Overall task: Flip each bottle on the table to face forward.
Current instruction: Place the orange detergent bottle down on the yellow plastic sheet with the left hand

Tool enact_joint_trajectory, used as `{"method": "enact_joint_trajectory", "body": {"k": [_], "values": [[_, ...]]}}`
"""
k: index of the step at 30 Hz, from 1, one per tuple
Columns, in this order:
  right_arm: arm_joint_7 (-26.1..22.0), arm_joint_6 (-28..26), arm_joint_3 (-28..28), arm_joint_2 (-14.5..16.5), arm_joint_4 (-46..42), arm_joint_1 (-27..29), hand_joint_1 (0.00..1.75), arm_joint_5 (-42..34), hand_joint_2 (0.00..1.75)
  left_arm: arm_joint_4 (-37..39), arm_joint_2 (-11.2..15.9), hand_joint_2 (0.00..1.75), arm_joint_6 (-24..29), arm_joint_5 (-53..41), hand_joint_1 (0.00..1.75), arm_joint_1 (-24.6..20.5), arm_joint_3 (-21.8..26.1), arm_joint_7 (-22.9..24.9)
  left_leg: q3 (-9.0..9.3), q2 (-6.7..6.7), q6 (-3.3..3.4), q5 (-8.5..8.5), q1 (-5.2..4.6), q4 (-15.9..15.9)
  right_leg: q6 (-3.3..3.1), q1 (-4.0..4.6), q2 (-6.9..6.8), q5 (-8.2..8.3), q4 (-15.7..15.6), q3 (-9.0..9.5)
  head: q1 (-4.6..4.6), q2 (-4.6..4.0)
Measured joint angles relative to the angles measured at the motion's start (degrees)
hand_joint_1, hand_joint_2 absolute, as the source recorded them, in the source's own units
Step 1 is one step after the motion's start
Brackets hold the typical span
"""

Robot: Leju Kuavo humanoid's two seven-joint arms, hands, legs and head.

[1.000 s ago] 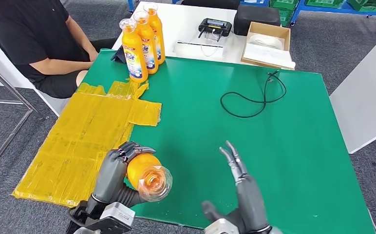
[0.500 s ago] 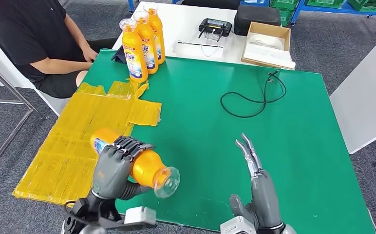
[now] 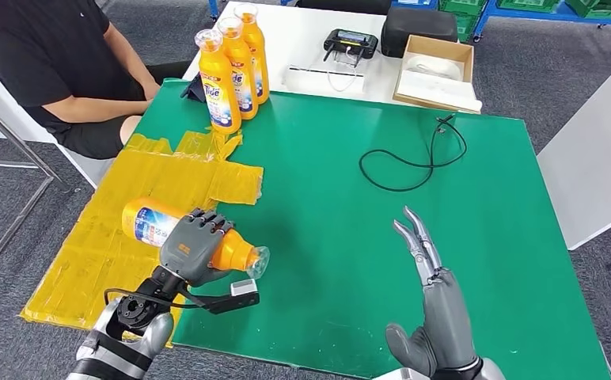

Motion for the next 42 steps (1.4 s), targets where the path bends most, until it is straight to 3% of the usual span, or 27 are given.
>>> {"method": "enact_joint_trajectory", "body": {"k": [6, 13, 17, 23, 31, 36, 42], "values": [[-1.66, -1.42, -1.89, -2.59, -0.23, 3.05, 0.00, -2.78, 0.00, 5.79, 1.77, 1.75, -2.95, -1.71, 1.75, -0.39, -0.49, 2.52, -0.14, 0.01, -0.03, -0.02, -0.02, 0.00, 0.00, -0.02, 0.01, -0.01, -0.01, -0.20, 0.00, 0.00], [-2.51, 1.42, -3.26, -2.79, -0.34, 2.95, 0.00, -3.05, 0.00, 9.51, 3.29, 1.75, -10.14, -0.79, 1.75, -3.97, -2.32, 4.30, -0.12, 0.00, 0.00, 0.03, -0.01, 0.00, 0.01, -0.01, 0.00, 0.02, 0.01, -0.13, -0.01, 0.00], [-2.67, 2.30, -3.64, -2.72, 0.03, 2.50, 0.00, -3.58, 0.00, 11.28, 3.49, 1.75, -11.09, -1.21, 0.00, -5.88, -3.64, 4.78, -0.05, -0.08, 0.01, 0.03, -0.02, 0.00, 0.01, -0.04, -0.07, 0.01, 0.00, -0.09, -0.01, 0.00], [-4.61, 3.97, -6.64, -3.22, 0.69, 3.04, 0.00, -5.65, 0.00, 14.33, 1.63, 1.75, -11.27, -3.32, 0.00, -8.94, -7.48, 7.61, -0.03, -0.19, 0.04, 0.04, -0.09, 0.00, 0.05, -0.11, -0.15, 0.04, -0.01, 0.00, 0.01, 0.00], [-4.35, 4.50, -7.21, -2.22, 1.42, 3.12, 0.00, -4.03, 0.00, 13.78, 1.30, 1.75, -7.92, -4.48, 0.00, -8.54, -8.90, 8.47, -0.02, -0.08, 0.05, 0.06, -0.08, 0.01, 0.08, -0.10, -0.11, 0.06, 0.00, -0.04, -0.02, 0.00], [-4.59, 4.04, -7.26, -0.95, 1.39, 3.61, 0.00, -2.59, 0.00, 7.03, -0.87, 1.75, -3.68, 0.16, 0.00, -6.26, -8.23, 7.62, -0.10, -0.08, 0.06, 0.05, -0.09, 0.00, 0.08, -0.11, -0.11, 0.06, 0.01, -0.08, 0.00, 0.01], [-4.59, 3.26, -7.26, 0.91, 1.33, 4.07, 0.00, -2.03, 0.00, -2.19, -3.78, 1.75, -4.51, 9.69, 0.00, -3.58, -4.81, 4.46, -0.13, -0.08, 0.06, 0.04, -0.10, 0.00, 0.08, -0.12, -0.10, 0.05, -0.01, -0.11, -0.01, 0.00]]}}
